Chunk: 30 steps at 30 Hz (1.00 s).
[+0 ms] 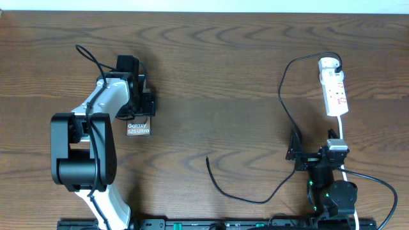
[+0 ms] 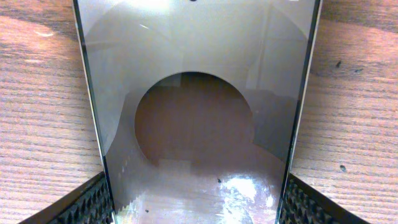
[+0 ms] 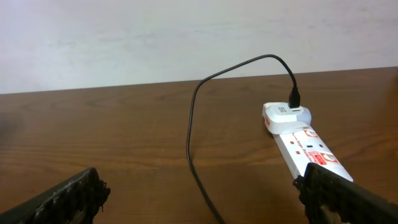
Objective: Plug charger to phone and switch on socket
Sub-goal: 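Lift the phone with the left gripper and rotate it upright toward center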
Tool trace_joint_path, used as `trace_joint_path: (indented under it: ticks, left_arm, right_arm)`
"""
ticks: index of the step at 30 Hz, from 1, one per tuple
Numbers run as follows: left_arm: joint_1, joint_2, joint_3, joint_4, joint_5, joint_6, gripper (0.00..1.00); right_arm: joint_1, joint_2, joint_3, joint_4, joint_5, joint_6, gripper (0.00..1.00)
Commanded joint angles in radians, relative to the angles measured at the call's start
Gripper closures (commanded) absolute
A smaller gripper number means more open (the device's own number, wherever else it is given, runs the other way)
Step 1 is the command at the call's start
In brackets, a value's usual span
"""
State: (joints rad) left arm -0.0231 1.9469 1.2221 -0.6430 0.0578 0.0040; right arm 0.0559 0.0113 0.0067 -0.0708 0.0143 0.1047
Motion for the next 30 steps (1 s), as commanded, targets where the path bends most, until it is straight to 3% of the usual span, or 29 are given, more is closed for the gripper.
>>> trace_joint_path:
  ticks: [1, 7, 11, 14, 17, 20, 23, 30]
  left_arm:
    - [0.002, 0.013, -0.024, -0.002, 0.010, 0.003, 0.28]
    - [0.002, 0.013, -0.024, -0.002, 0.010, 0.003, 0.30]
    - [0.002, 0.013, -0.024, -0.002, 0.010, 0.003, 0.38]
    - [0.002, 0.013, -0.024, -0.002, 0.010, 0.003, 0.47]
    - [0.002, 0.013, -0.024, -0.002, 0.010, 0.003, 0.64]
    - [0.002, 0.013, -0.024, -0.002, 0.010, 0.003, 0.71]
    - [0.002, 0.013, -0.024, -0.001, 0.010, 0.003, 0.87]
    - [0.002, 0.013, -0.023, -0.002, 0.010, 0.003, 0.93]
  right_arm:
    - [-0.009, -0.005, -0.001, -0.005, -0.006, -0.009, 0.01]
    - [-0.009, -0.005, -0.001, -0.005, -0.006, -0.009, 0.01]
    - [-0.009, -0.005, -0.001, -0.005, -0.006, -0.009, 0.01]
    - [-0.009, -0.005, -0.001, -0.005, -0.006, -0.009, 0.01]
    - [-0.009, -0.005, -0.001, -0.005, -0.006, -0.009, 0.01]
    - [-0.009, -0.005, -0.001, -0.005, -0.006, -0.009, 0.01]
    - [-0.009, -0.005, -0.001, -0.005, -0.006, -0.009, 0.01]
    - [-0.009, -0.005, -0.001, -0.005, -0.006, -0.009, 0.01]
